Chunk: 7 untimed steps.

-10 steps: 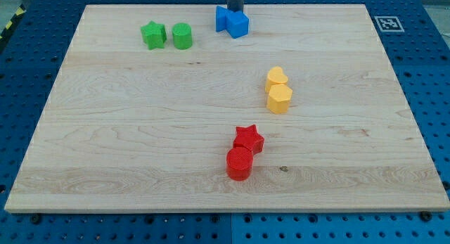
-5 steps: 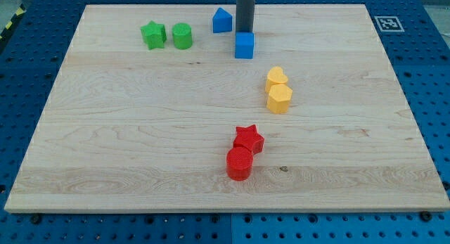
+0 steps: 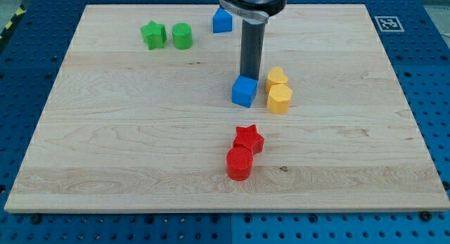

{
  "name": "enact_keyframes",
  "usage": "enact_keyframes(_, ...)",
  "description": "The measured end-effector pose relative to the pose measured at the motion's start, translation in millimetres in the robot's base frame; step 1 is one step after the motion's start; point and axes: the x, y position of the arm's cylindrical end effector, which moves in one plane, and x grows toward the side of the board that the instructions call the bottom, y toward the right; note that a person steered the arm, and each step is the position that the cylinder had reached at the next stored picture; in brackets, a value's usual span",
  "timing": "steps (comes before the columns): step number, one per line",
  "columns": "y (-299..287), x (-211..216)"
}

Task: Move the blue cube above the red blocks

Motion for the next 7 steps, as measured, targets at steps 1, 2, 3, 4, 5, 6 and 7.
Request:
enact_keyframes(1,0.0,20.6)
enact_keyframes(2,0.0,37.9)
enact_keyframes(3,0.0,47.0)
enact_keyframes(4,0.0,41.9)
enact_keyframes(5,0.0,0.3)
enact_keyframes(6,0.0,-60.8)
enact_keyframes(7,0.0,-124.4)
